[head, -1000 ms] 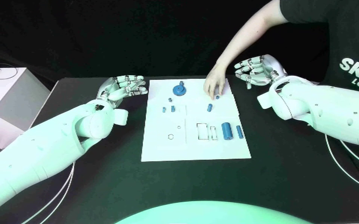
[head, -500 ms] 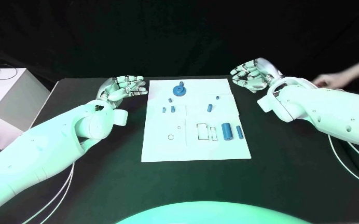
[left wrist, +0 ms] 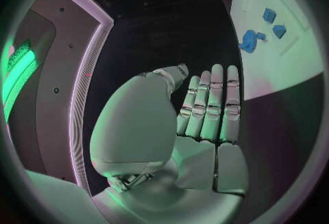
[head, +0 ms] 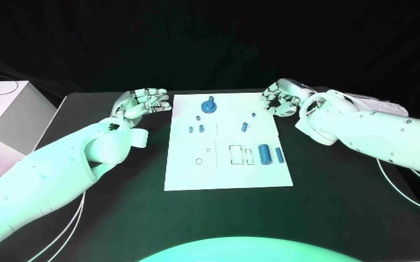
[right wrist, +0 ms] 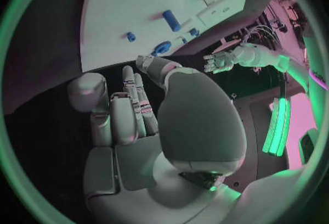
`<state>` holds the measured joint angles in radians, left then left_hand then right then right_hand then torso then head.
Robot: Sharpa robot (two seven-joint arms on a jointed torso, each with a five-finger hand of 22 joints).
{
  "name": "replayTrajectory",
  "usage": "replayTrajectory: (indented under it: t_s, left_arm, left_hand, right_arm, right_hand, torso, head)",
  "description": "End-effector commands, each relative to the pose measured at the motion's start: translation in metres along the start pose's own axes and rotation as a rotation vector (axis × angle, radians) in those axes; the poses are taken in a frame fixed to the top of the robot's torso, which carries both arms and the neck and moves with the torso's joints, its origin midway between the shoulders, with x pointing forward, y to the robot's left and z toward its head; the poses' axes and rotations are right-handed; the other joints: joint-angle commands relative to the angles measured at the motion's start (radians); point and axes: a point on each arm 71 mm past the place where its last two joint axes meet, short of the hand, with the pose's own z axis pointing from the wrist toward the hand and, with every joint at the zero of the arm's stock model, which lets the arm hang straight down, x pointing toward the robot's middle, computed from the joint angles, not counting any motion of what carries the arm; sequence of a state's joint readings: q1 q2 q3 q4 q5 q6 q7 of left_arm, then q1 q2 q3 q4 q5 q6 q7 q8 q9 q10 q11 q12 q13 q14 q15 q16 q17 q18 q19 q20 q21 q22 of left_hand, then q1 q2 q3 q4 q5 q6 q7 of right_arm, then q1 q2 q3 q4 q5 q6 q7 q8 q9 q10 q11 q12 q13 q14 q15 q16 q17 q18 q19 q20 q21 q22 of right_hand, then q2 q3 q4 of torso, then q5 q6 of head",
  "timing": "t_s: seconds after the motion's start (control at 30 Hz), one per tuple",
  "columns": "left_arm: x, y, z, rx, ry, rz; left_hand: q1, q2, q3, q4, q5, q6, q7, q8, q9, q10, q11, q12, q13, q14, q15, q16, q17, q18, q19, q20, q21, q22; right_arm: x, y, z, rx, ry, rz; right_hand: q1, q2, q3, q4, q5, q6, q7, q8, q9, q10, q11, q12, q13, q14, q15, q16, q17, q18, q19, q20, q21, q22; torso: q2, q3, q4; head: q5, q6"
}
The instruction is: Assemble the parts on the task board
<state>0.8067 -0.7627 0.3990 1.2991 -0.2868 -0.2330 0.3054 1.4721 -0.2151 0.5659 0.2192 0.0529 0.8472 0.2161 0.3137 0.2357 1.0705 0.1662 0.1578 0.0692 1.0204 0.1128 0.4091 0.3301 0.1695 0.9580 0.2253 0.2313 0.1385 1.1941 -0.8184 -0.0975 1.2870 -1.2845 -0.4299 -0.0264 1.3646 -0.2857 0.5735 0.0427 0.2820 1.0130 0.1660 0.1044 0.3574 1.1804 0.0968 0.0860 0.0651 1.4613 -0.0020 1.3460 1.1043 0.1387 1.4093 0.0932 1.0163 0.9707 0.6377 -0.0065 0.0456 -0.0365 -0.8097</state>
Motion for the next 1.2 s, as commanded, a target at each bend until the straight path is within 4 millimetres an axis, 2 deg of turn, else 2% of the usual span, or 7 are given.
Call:
replayTrajectory:
  t_s: [0.03, 0.1, 0.33, 0.47, 0.83, 1.0, 1.2]
  left_arm:
    - [0.001, -0.004, 0.0, 0.023, 0.005, 0.001]
    - [0.001, -0.006, 0.0, 0.025, 0.006, 0.001]
    - [0.002, -0.015, -0.002, 0.042, 0.018, 0.005]
    - [0.002, -0.02, -0.003, 0.051, 0.023, 0.009]
    - [0.007, -0.03, -0.006, 0.07, 0.041, 0.012]
    - [0.008, -0.032, -0.006, 0.073, 0.048, 0.013]
    - [0.008, -0.033, -0.007, 0.075, 0.05, 0.015]
  left_hand:
    - [0.008, 0.0, 0.002, -0.004, 0.001, 0.001, 0.017, 0.003, 0.001, 0.004, -0.001, 0.005, 0.0, -0.002, -0.003, 0.004, 0.001, 0.013, 0.007, 0.0, 0.006, -0.001]
    - [0.008, 0.0, 0.002, -0.004, 0.001, 0.001, 0.017, 0.003, 0.001, 0.004, -0.001, 0.005, 0.0, -0.002, -0.003, 0.004, 0.001, 0.013, 0.007, 0.0, 0.006, -0.001]
    - [0.007, -0.001, 0.001, -0.004, 0.001, 0.0, 0.018, 0.004, 0.0, 0.003, -0.001, 0.005, 0.0, -0.003, -0.002, 0.005, 0.002, 0.013, 0.007, 0.0, 0.006, -0.001]
    - [0.007, -0.001, 0.001, -0.004, 0.001, 0.0, 0.018, 0.004, 0.0, 0.003, -0.001, 0.005, 0.0, -0.003, -0.002, 0.005, 0.002, 0.013, 0.007, 0.0, 0.006, -0.001]
    - [0.005, -0.002, 0.001, -0.003, 0.001, -0.002, 0.018, 0.005, 0.0, 0.002, 0.0, 0.005, -0.001, -0.004, -0.002, 0.006, 0.003, 0.012, 0.007, 0.0, 0.005, -0.001]
    - [0.005, -0.002, 0.001, -0.003, 0.001, -0.002, 0.018, 0.005, 0.0, 0.002, 0.0, 0.005, -0.001, -0.004, -0.002, 0.006, 0.003, 0.012, 0.007, 0.0, 0.005, -0.001]
    - [0.005, -0.002, 0.001, -0.003, 0.001, -0.002, 0.018, 0.005, 0.0, 0.002, 0.0, 0.005, -0.001, -0.004, -0.002, 0.006, 0.003, 0.012, 0.007, 0.0, 0.005, -0.001]
  right_arm:
    - [0.006, 0.004, 0.004, 0.022, 0.068, -0.207]
    - [0.008, 0.007, 0.006, 0.022, 0.083, -0.238]
    - [0.013, 0.016, 0.011, 0.011, 0.123, -0.291]
    - [0.015, 0.02, 0.014, 0.005, 0.136, -0.301]
    - [0.02, 0.025, 0.026, 0.005, 0.152, -0.317]
    - [0.023, 0.028, 0.029, 0.001, 0.162, -0.319]
    - [0.027, 0.028, 0.031, 0.003, 0.182, -0.32]
  right_hand:
    - [-0.011, -0.001, -0.01, -0.001, -0.007, 0.002, 0.002, 0.005, -0.001, -0.014, 0.001, -0.008, -0.001, 0.028, 0.006, 0.007, 0.003, -0.018, 0.006, 0.002, 0.004, 0.002]
    - [-0.012, -0.002, -0.012, -0.002, -0.008, 0.002, 0.001, 0.005, -0.002, -0.017, 0.001, -0.009, -0.001, 0.028, 0.006, 0.008, 0.003, -0.018, 0.006, 0.002, 0.005, 0.003]
    - [-0.016, -0.005, -0.05, -0.008, -0.014, -0.01, 0.0, 0.0, -0.007, -0.048, 0.004, -0.019, 0.001, 0.026, 0.009, 0.012, 0.004, -0.018, 0.005, 0.006, 0.005, 0.005]
    - [-0.014, -0.003, -0.066, -0.009, -0.011, -0.015, -0.001, -0.003, -0.01, -0.057, 0.004, -0.019, 0.001, 0.025, 0.01, 0.013, 0.004, -0.018, 0.004, 0.007, 0.003, 0.005]
    - [-0.008, 0.005, -0.075, -0.008, -0.009, -0.014, 0.0, -0.002, -0.011, -0.067, 0.005, -0.019, 0.001, 0.025, 0.011, 0.015, 0.007, -0.019, 0.007, 0.009, 0.01, 0.013]
    - [-0.002, 0.016, -0.072, -0.003, -0.008, -0.007, -0.007, 0.001, -0.012, -0.061, 0.002, -0.014, 0.002, 0.028, 0.01, 0.022, 0.016, -0.021, 0.011, 0.009, 0.021, 0.024]
    - [0.003, 0.024, -0.063, 0.002, -0.007, 0.002, -0.011, 0.006, -0.012, -0.054, -0.002, -0.009, 0.002, 0.029, 0.007, 0.025, 0.02, -0.022, 0.014, 0.008, 0.028, 0.032]
  torso:
    - [0.004, -0.0014, 0.0029]
    - [0.005, -0.0021, 0.0043]
    - [0.006, -0.0004, 0.0088]
    - [0.005, -0.0007, 0.0067]
    - [0.006, -0.0009, 0.0074]
    - [0.007, -0.0022, 0.0077]
    - [0.007, -0.0018, 0.0062]
  head:
    - [-0.004, 0.001]
    - [-0.005, 0.003]
    - [-0.006, 0.004]
    - [-0.008, 0.006]
    - [-0.014, 0.007]
    - [-0.015, 0.005]
    - [-0.015, 0.002]
